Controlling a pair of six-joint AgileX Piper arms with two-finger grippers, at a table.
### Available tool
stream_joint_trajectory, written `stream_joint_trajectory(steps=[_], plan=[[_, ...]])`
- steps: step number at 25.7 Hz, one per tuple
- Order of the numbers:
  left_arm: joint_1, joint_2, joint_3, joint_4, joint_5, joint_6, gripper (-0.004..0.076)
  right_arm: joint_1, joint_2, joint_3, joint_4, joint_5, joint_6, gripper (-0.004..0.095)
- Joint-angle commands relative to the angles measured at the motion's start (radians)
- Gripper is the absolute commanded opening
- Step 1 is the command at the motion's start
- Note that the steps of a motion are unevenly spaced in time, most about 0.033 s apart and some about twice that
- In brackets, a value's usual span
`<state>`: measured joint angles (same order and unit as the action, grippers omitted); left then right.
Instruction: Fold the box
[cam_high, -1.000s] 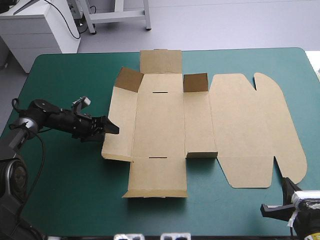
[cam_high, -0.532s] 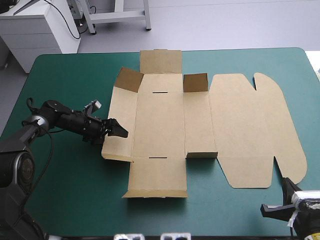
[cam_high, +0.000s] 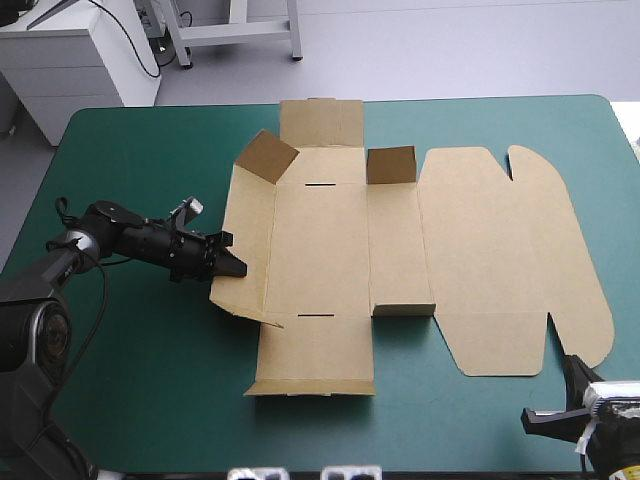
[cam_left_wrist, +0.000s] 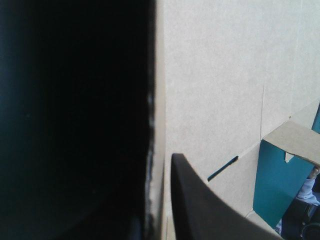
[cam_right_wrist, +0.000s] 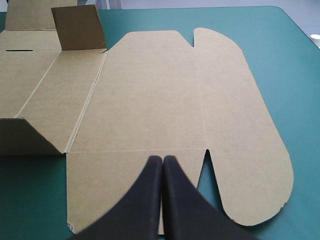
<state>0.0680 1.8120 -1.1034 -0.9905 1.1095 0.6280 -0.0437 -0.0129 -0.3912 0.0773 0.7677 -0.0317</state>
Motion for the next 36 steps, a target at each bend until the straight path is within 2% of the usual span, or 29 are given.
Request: stream_joint_trajectory(steps=[1, 6, 8, 14, 17, 21, 30, 36], plan=[[-0.006, -0.023, -0.021, -0.051, 0.070, -0.005, -0.0008, 0.001, -0.022, -0.030, -0.009, -0.073, 0.000, -0.0014], [-0.004, -0.006, -0.057, -0.024, 0.185, -0.028, -0.0008, 0.001, -0.022, -0.030, -0.009, -0.073, 0.000, -0.0014], [-0.004, -0.017, -0.121, 0.071, 0.185, -0.074, -0.0008, 0.001, -0.022, -0.030, -0.009, -0.073, 0.000, -0.0014], [-0.059, -0.070, -0.317, 0.483, 0.186, -0.153, -0.0008, 0.001, -0.022, -0.030, -0.009, -0.073, 0.000, -0.0014], [-0.153, -0.097, -0.386, 0.745, 0.184, -0.157, -0.0008, 0.001, -0.022, -0.030, -0.009, -0.073, 0.000, -0.0014], [-0.245, -0.100, -0.436, 0.924, 0.180, -0.153, -0.0008, 0.001, -0.022, -0.030, -0.009, -0.073, 0.000, -0.0014], [-0.413, -0.100, -0.596, 1.196, 0.177, 0.147, -0.0008, 0.001, -0.022, -0.030, -0.009, -0.073, 0.000, -0.0014], [-0.509, -0.100, -0.684, 1.313, 0.174, 0.183, -0.0008, 0.001, -0.022, -0.030, -0.009, -0.073, 0.000, -0.0014]])
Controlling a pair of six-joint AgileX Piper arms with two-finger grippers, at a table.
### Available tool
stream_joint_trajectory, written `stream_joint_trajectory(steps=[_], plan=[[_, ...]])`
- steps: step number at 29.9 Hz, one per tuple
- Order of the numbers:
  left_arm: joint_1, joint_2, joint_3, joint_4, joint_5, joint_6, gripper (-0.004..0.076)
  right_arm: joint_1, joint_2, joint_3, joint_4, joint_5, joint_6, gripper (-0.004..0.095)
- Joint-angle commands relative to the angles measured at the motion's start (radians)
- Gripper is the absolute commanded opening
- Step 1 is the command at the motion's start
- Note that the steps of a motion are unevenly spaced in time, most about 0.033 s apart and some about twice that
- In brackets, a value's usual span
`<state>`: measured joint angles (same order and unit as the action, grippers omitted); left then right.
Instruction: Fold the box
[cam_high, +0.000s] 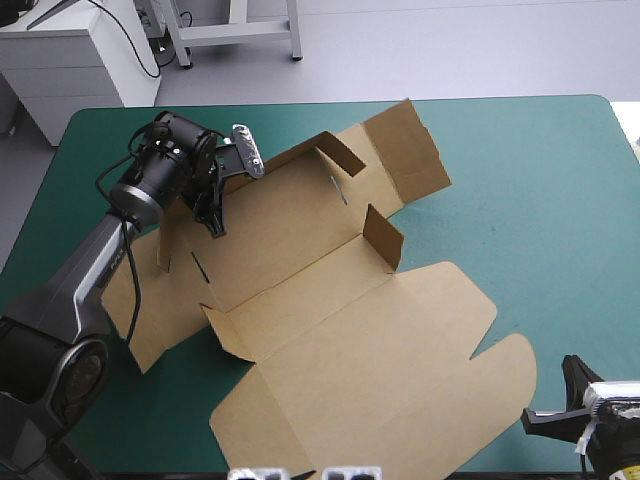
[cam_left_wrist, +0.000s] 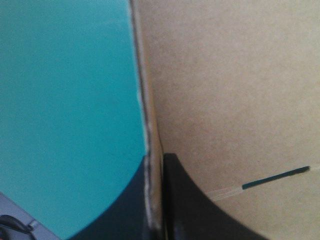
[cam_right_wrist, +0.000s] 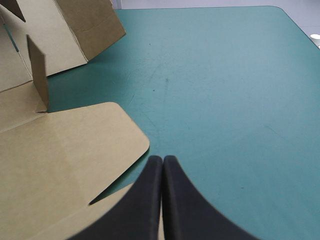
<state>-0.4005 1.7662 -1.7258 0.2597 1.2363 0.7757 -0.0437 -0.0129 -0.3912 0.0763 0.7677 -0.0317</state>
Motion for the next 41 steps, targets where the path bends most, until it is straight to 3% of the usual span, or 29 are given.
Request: stream_joint_trajectory(steps=[1, 8, 14, 30, 35, 41], plan=[[-0.053, -0.054, -0.072, 0.065, 0.048, 0.048, -0.0008, 0.001, -0.022, -0.030, -0.008, -0.073, 0.000, -0.0014], [-0.188, -0.054, -0.096, 0.203, 0.031, 0.064, -0.0008, 0.001, -0.022, -0.030, -0.008, -0.073, 0.000, -0.0014], [-0.284, -0.054, -0.096, 0.367, -0.038, -0.093, -0.0008, 0.001, -0.022, -0.030, -0.008, -0.073, 0.000, -0.0014], [-0.372, -0.099, -0.090, 0.414, -0.151, -0.231, -0.0009, 0.001, -0.022, -0.030, -0.004, -0.075, 0.000, -0.0014], [-0.404, -0.135, 0.004, 0.438, -0.221, -0.231, -0.0009, 0.001, -0.022, -0.030, -0.004, -0.075, 0.000, -0.0014], [-0.457, -0.236, 0.230, 0.677, -0.357, -0.454, -0.0009, 0.001, -0.022, -0.030, -0.004, -0.075, 0.000, -0.0014]])
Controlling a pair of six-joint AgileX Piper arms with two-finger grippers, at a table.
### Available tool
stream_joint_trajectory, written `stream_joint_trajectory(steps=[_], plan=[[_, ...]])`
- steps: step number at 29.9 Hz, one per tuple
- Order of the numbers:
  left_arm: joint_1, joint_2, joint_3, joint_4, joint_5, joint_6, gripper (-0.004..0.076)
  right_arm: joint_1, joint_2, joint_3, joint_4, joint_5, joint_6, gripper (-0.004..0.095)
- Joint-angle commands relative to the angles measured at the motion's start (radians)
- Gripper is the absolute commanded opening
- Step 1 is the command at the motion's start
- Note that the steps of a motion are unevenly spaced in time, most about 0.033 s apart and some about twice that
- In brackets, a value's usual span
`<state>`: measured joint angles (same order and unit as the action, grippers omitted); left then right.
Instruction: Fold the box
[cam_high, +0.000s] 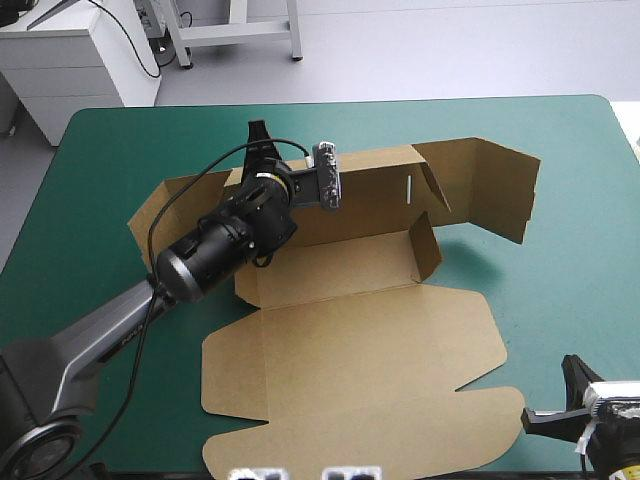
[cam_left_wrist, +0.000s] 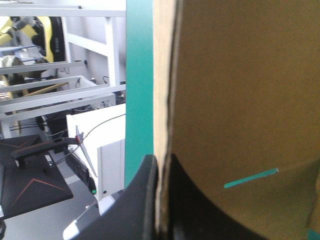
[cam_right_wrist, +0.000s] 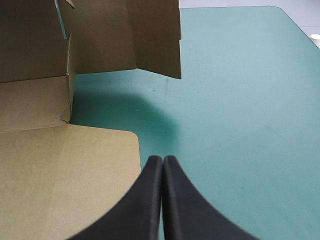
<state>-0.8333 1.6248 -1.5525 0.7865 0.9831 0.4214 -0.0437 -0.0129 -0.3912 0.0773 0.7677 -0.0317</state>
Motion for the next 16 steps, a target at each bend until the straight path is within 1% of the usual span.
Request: stream_joint_trajectory(steps=[1, 3, 6, 11, 16], plan=[[-0.039, -0.117, 0.093, 0.190, -0.122, -0.139, -0.0009, 0.001, -0.022, -0.030, -0.005, -0.075, 0.000, -0.0014], [-0.064, -0.141, 0.149, 0.233, -0.133, -0.175, -0.0009, 0.001, -0.022, -0.030, -0.005, -0.075, 0.000, -0.0014], [-0.104, -0.167, 0.222, 0.305, -0.134, -0.271, -0.0009, 0.001, -0.022, -0.030, -0.005, -0.075, -0.002, -0.0014], [-0.162, -0.171, 0.336, 0.533, -0.133, -0.462, -0.0009, 0.001, -0.022, -0.030, -0.002, -0.075, -0.004, -0.0014], [-0.195, -0.171, 0.415, 0.652, -0.100, -0.599, -0.0008, 0.001, -0.022, -0.030, -0.002, -0.075, -0.004, -0.0014]])
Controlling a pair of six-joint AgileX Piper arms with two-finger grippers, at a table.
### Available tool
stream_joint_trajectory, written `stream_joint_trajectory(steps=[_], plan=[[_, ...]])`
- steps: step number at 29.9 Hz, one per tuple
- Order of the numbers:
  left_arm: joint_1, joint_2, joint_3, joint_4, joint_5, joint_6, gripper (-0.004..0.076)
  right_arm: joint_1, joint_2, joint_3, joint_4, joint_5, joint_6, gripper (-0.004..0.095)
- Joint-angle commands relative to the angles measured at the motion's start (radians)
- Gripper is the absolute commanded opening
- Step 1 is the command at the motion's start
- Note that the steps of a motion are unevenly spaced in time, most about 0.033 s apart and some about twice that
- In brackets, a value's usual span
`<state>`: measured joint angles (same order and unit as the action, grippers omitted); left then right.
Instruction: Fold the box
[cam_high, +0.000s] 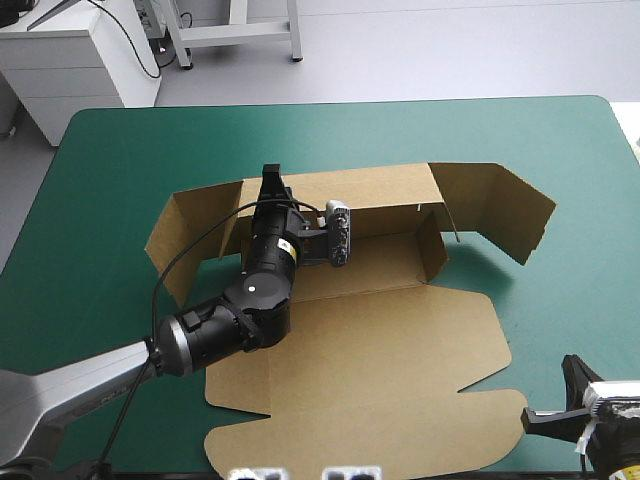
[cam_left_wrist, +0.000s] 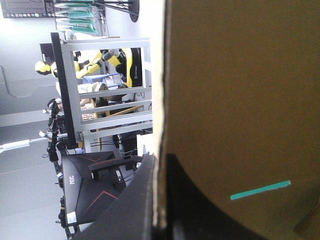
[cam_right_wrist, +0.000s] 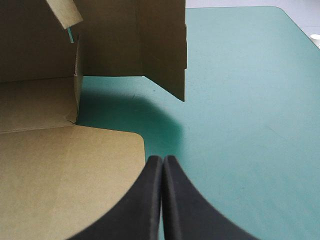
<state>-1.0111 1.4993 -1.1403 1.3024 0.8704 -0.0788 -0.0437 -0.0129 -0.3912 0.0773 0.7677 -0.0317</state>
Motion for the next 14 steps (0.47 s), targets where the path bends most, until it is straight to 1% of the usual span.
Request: stream_joint_trajectory(steps=[1, 3, 7, 14], plan=[[-0.021, -0.046, 0.013, 0.151, 0.022, -0.136, -0.0008, 0.001, -0.022, -0.030, -0.002, -0.075, -0.004, -0.0014], [-0.019, -0.046, 0.026, 0.178, 0.024, -0.196, -0.0008, 0.001, -0.022, -0.030, -0.002, -0.075, -0.004, -0.0014], [-0.021, -0.042, 0.049, 0.228, 0.029, -0.267, -0.0008, 0.001, -0.022, -0.030, -0.002, -0.075, -0.004, -0.0014], [-0.021, -0.042, 0.123, 0.321, 0.034, -0.343, -0.0008, 0.001, -0.022, -0.030, -0.002, -0.075, -0.004, -0.0014]])
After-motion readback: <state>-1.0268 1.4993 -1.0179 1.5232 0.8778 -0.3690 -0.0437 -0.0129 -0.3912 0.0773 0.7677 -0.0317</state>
